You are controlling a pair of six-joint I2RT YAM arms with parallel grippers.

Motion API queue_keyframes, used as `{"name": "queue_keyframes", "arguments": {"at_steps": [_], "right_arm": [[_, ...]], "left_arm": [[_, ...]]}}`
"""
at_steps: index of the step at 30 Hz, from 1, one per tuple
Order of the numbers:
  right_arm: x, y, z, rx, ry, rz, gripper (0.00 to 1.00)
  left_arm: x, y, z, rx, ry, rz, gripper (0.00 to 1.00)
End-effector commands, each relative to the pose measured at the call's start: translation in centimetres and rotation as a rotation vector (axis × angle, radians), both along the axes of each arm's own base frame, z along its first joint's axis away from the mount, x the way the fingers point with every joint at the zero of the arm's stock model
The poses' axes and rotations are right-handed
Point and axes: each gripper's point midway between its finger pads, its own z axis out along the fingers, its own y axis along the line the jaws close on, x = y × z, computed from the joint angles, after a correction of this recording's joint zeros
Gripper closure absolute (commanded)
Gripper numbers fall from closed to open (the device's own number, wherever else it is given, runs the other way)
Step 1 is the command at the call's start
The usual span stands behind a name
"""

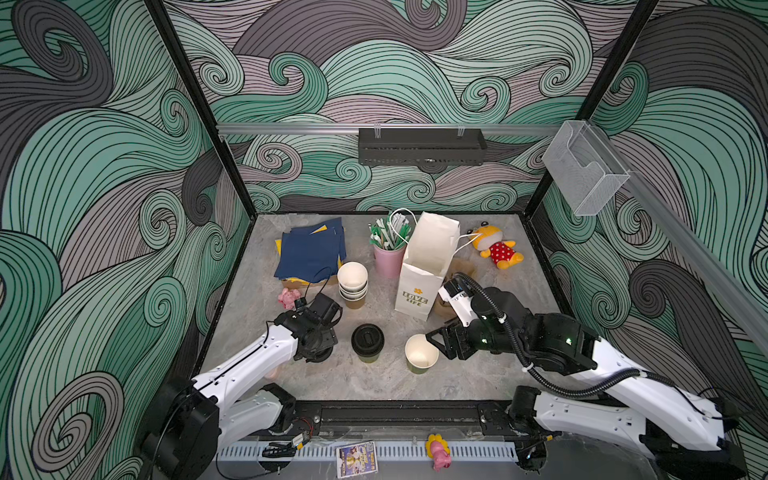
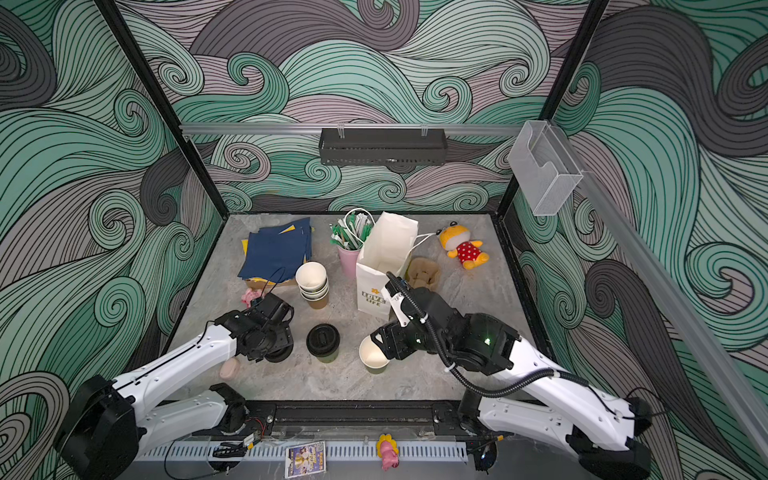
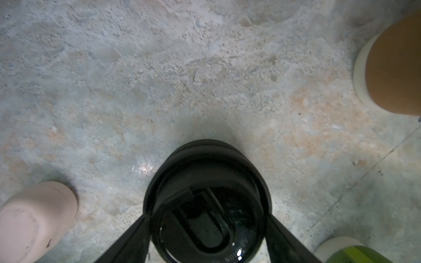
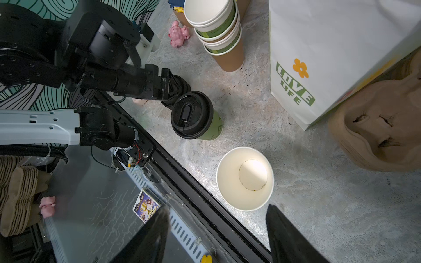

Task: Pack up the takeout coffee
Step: 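Lift the black lid with the left gripper and carry it over the open cup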

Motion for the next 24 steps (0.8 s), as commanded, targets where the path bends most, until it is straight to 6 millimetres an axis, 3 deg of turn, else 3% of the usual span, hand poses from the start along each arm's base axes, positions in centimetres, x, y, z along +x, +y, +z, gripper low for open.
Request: {"name": "queue_keyframes", "arguments": {"at_steps": [1, 10, 19, 24], "right_arm": [[0.0, -0.2, -0.2, 0.004, 0.003, -0.012, 0.31], [-0.2, -0.5, -0.3, 0.005, -0.001, -0.013, 0.32], [-0.1, -0.9, -0.3, 0.006, -0.009, -0.029, 0.31], [-0.1, -0.8, -0.5, 0.008, -0.005, -0.028, 0.31]], "left_arm": [[0.0, 0.0, -0.3, -0.003, 0.014, 0.002, 0.24], [-0.6, -0.3, -0.7, -0.012, 0.070, -0.007, 0.30], [-0.6, 0.3, 3.4, -0.002, 0.003, -0.041, 0.32], [-0.5, 1.0, 4.3, 0.013, -0.067, -0.056, 0.32]]}}
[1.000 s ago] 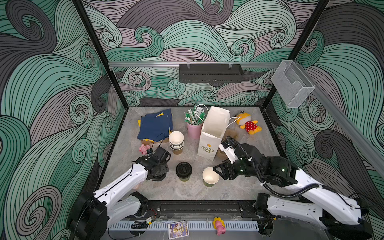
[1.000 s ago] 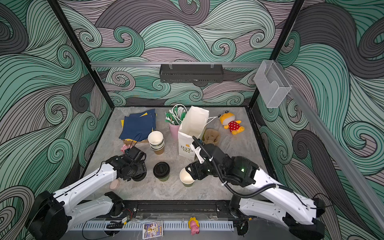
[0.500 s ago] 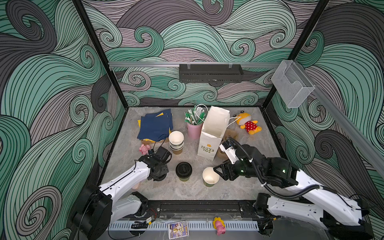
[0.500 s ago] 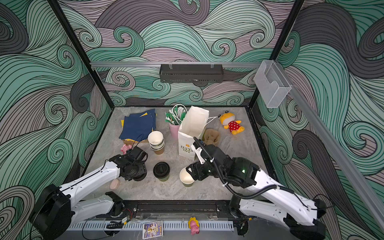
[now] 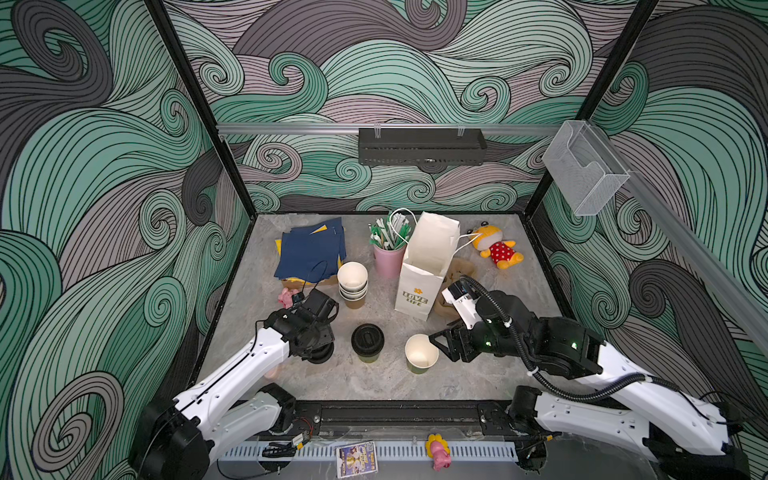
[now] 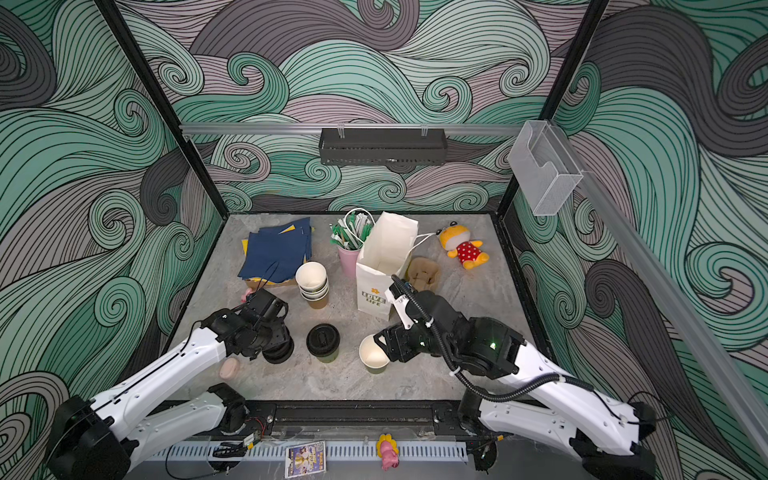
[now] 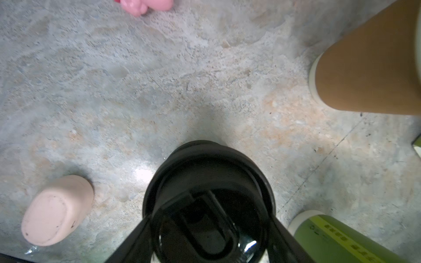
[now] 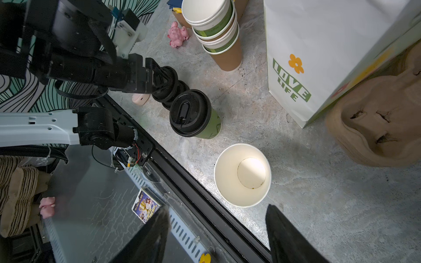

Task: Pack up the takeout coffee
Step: 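Lift the black lid with the left gripper and carry it over the open cup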

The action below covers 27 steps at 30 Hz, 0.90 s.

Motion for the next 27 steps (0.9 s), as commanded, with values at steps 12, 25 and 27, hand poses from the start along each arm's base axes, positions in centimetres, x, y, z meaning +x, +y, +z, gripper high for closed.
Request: {"name": "queue_keyframes", "arguments": {"at_steps": [12, 25, 27], "right_arm": [[0.8, -1.5, -0.5, -0.046, -0.017, -0.083, 0.31], [1.6, -8.4, 0.1, -0.102, -0.094, -0.337, 0.30], [1.1, -9.9, 0.3, -0.113, -0.102, -0.354, 0.30]], "left_arm": [[-2.0, -1.6, 6.7, -0.120, -0.024, -0.150, 0.38], [-3.1, -8.9, 16.2, 0.008, -0.167, -0.551, 0.41], [-3.4, -11.7, 16.7, 0.036, -0.171, -0.659, 0.42]]}}
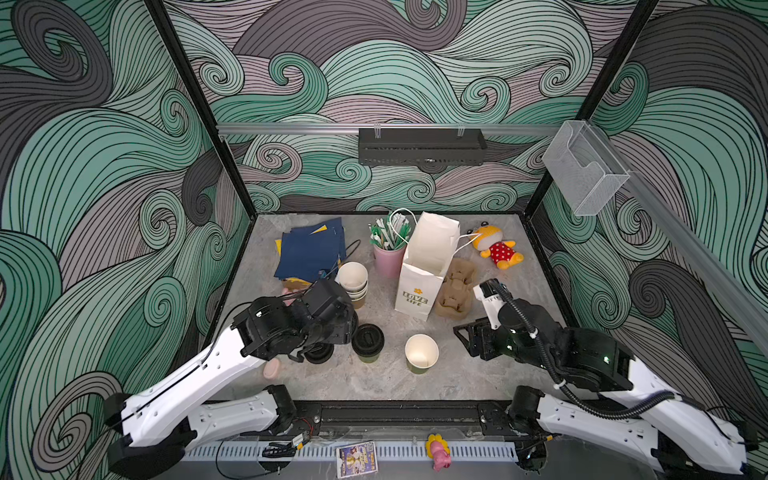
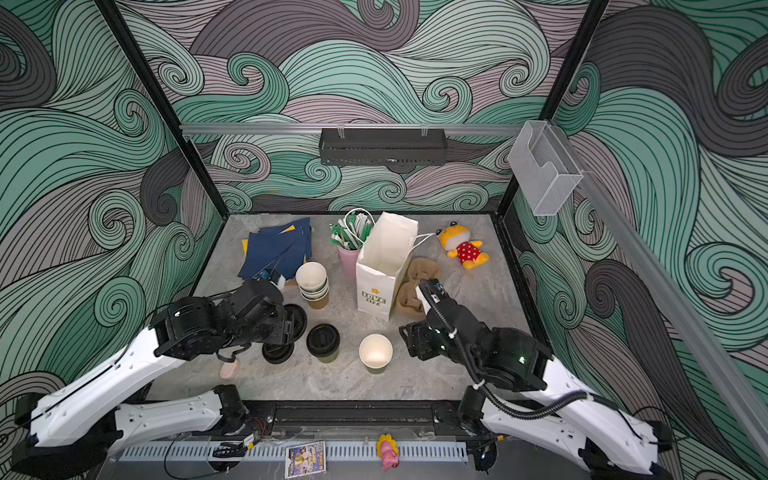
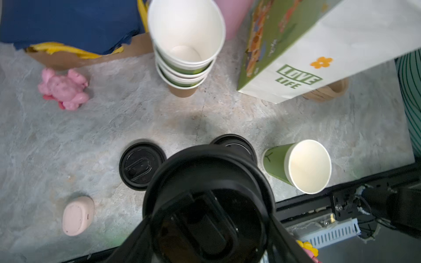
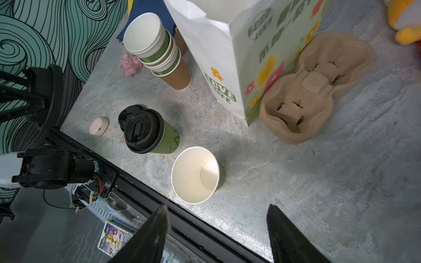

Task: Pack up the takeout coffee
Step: 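Lift the black lid with the left gripper and carry it over the open cup, then lower the black lid onto the open green cup with the left gripper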

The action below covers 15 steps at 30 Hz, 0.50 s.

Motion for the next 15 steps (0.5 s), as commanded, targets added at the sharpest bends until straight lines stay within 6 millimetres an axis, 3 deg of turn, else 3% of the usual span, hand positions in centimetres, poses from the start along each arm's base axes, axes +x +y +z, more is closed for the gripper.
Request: {"name": "queue_keyframes", "arguments": {"at_steps": [1, 5, 8, 9, 15], "right_arm": [[-0.4, -3.7, -0.2, -0.061, -0.008, -0.098, 0.30], [-1.5, -6.4, 0.2, -0.080, -0.002, -0.140, 0.30], [-2.1, -7.2, 0.4, -0.033, 0.002, -0.163, 0.31], [-2.3, -7.4, 0.3, -0.012, 0.003, -0.169, 0.30], [-3.2, -9.2, 0.7, 0.006, -0.014, -0.183, 0.31]], "left_arm": [[-0.3, -2.7, 0.4, 0.109, -0.039, -0.137, 0.41], [-1.1, -8.2, -0.6, 0.172, -0.049, -0.339, 0.42], [-1.8, -11.9, -1.8, 0.178, -0.035, -0.472, 0.41], [-1.9, -13.3, -3.0, 0.199, -0.017, -0.516, 0.41], [-1.5, -16.7, -5.9, 0.256, 0.003, -0.635, 0.39]]}}
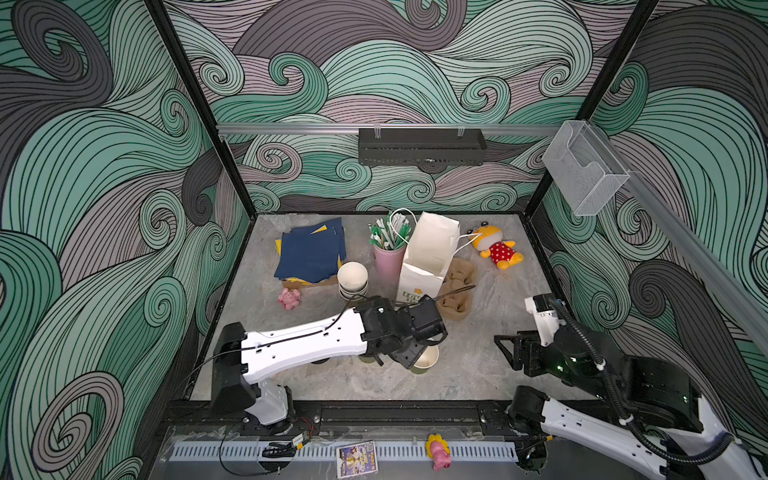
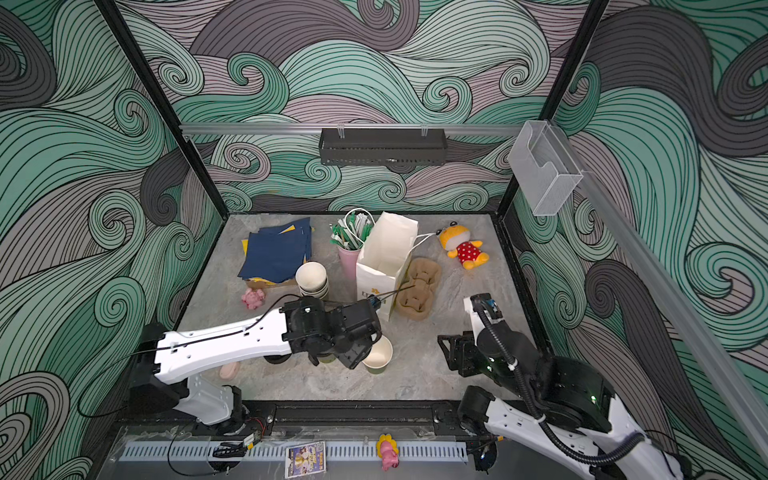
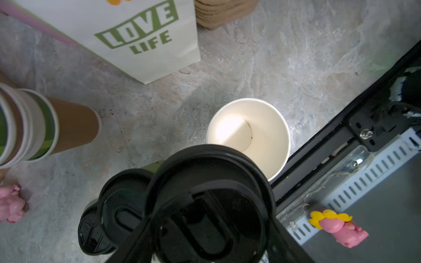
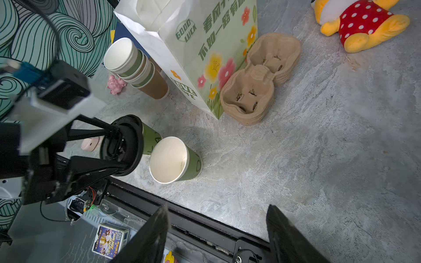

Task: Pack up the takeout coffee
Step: 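Lower the black lid onto the open green cup with the left gripper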

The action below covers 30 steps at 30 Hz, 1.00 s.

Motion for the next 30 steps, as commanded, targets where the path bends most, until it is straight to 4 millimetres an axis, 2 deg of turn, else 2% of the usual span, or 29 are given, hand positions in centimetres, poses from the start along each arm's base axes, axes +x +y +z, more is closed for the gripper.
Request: {"name": "queue_keyframes", "arguments": {"at_steps": [1, 6, 12, 18, 30], "right_arm": [[-0.3, -1.9, 0.1, -0.029, 0.005, -0.052, 0.31], [-0.5, -2.1, 0.2, -0.038, 0.008, -0.048, 0.31], [-0.5, -2.0, -0.1, -0.046, 0.013, -0.045, 0.31], [-0.7, -2.0, -0.1, -0.032, 0.017, -0.043, 0.31], [-0.7, -1.7, -0.3, -0.039, 0.030, -0.037, 0.30]], "left_arm": [[0.1, -2.6, 0.8, -0.037, -0.004, -0.107, 0.39], [-0.8, -4.4, -0.1, -0.070, 0.064, -0.144, 0.39], [-0.8, -5.2, -1.5, -0.052, 0.081, -0.162, 0.39], [0.3, -5.5, -2.7, -0.022, 0.048, -0.133, 0.38], [1.2, -5.0, -4.6, 0.024, 0.036, -0.099, 0.36]]}}
